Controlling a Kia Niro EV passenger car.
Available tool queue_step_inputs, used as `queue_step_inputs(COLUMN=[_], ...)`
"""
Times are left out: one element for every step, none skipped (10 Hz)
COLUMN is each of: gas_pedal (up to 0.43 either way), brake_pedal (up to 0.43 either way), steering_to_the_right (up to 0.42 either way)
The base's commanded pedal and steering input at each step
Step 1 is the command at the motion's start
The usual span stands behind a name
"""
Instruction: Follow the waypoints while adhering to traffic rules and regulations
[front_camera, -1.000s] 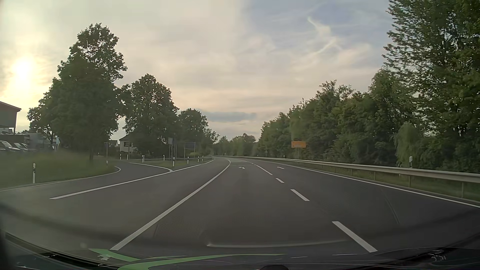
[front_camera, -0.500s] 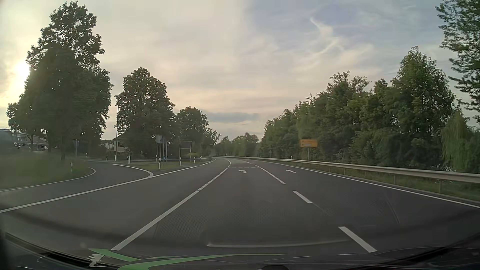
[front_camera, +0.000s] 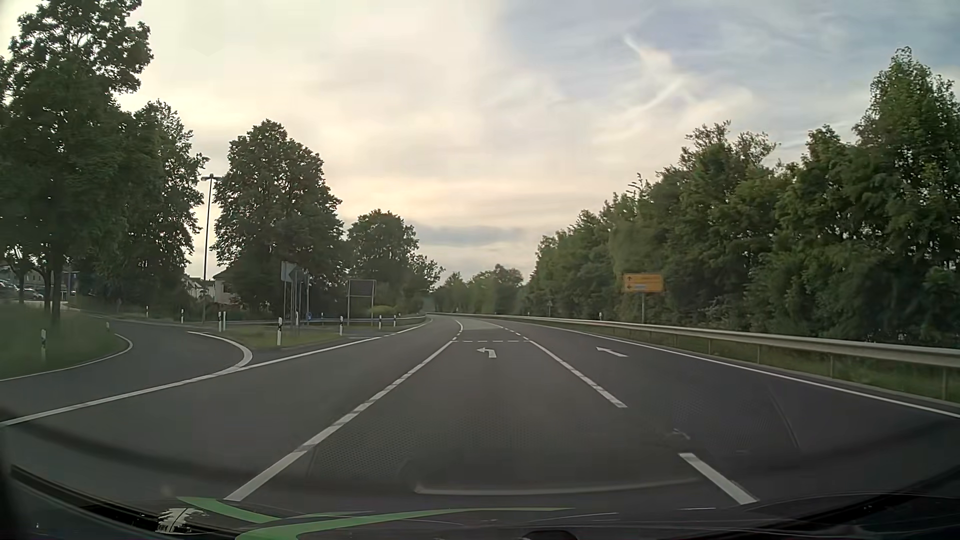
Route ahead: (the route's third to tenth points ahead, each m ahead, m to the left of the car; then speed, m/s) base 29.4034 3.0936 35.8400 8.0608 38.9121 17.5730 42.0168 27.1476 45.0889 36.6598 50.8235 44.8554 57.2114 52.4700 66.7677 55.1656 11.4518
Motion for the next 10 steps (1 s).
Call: queue_step_inputs(gas_pedal=[0.0,0.0,0.0,0.0,0.0,0.0,0.0,0.0,0.0,0.0], brake_pedal=[0.171,0.177,0.189,0.201,0.207,0.213,0.226,0.226,0.226,0.226], steering_to_the_right=[-0.005,-0.005,-0.005,-0.005,-0.004,-0.004,-0.003,-0.002,-0.001,0.0])
